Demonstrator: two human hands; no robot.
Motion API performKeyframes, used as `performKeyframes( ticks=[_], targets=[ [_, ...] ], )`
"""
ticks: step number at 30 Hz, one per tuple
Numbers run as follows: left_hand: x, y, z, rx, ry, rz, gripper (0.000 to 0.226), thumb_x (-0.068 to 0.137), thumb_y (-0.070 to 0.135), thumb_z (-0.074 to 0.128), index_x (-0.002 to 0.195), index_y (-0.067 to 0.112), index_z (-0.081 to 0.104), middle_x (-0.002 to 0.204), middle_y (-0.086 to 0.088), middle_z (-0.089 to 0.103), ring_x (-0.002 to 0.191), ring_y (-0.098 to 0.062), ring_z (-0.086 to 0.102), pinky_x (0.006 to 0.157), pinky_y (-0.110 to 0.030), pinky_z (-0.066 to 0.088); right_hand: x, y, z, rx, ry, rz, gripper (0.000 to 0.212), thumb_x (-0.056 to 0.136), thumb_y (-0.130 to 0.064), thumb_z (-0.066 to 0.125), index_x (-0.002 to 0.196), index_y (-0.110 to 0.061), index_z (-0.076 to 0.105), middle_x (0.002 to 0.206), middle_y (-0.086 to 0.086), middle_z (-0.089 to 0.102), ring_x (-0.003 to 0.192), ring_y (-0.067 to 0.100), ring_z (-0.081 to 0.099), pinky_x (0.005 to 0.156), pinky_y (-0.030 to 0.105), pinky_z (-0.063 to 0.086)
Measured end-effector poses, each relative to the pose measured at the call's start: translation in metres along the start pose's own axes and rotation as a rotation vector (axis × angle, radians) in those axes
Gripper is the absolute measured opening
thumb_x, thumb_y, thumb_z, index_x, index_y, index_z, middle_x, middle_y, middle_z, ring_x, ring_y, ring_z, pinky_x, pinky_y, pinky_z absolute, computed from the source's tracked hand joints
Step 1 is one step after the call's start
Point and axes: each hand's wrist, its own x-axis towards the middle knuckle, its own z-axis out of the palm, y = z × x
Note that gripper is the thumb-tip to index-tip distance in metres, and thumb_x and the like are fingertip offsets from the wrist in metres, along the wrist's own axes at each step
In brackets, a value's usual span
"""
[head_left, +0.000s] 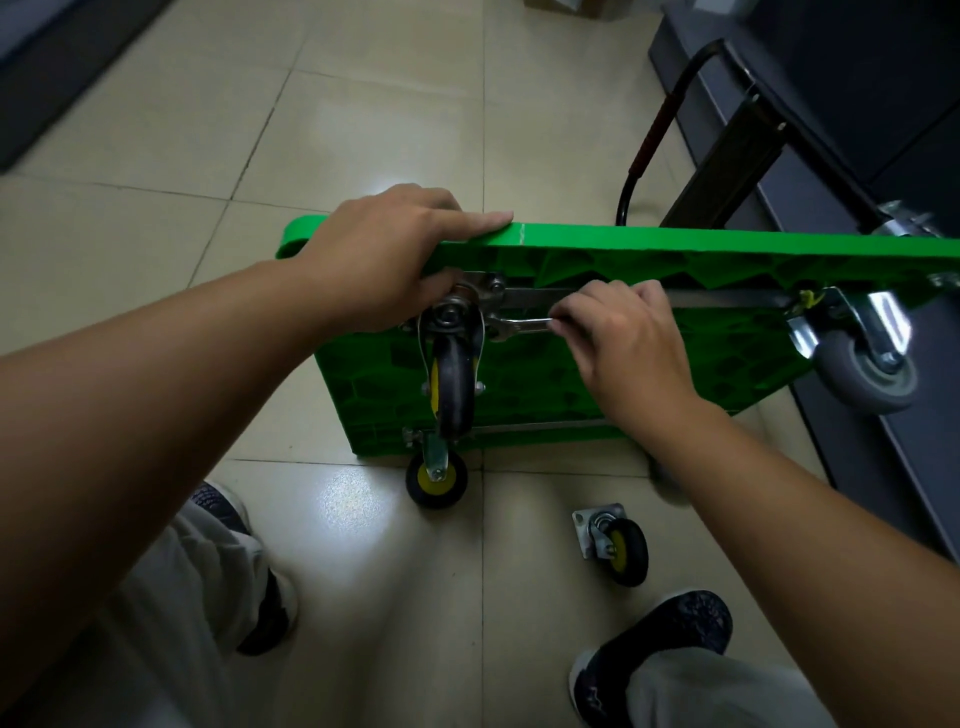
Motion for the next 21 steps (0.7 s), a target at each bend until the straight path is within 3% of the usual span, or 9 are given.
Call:
performKeyframes(
  ticks=[8, 21],
  targets=[
    [-0.002, 0.000, 0.001, 0.003, 0.002, -0.006, 0.067, 0.097, 0.029, 0.060, 0.154, 0.048, 0.031, 0.130, 0.000, 0.057, 0.112, -0.024, 0.051, 0.072, -0.037, 0.039, -0.004, -0.004, 0.019, -0.022, 0.089, 0.077, 0.014, 0.097, -0.027, 0.066, 0.098, -0.014, 0.072, 0.092, 0.004, 0.070, 0.085, 0.026, 0.062, 0.083, 0.039, 0.038],
    [-0.001, 0.002, 0.003, 0.002, 0.017, -0.015, 0.066, 0.098, 0.029, 0.060, 0.155, 0.047, 0.030, 0.131, -0.001, 0.058, 0.114, -0.024, 0.052, 0.075, -0.036, 0.038, 0.012, 0.008, 0.016, -0.158, 0.174, -0.158, 0.030, 0.106, -0.035, 0.055, 0.093, -0.013, 0.072, 0.089, 0.006, 0.069, 0.078, 0.029, 0.059, 0.082, 0.040, 0.038]
  ],
)
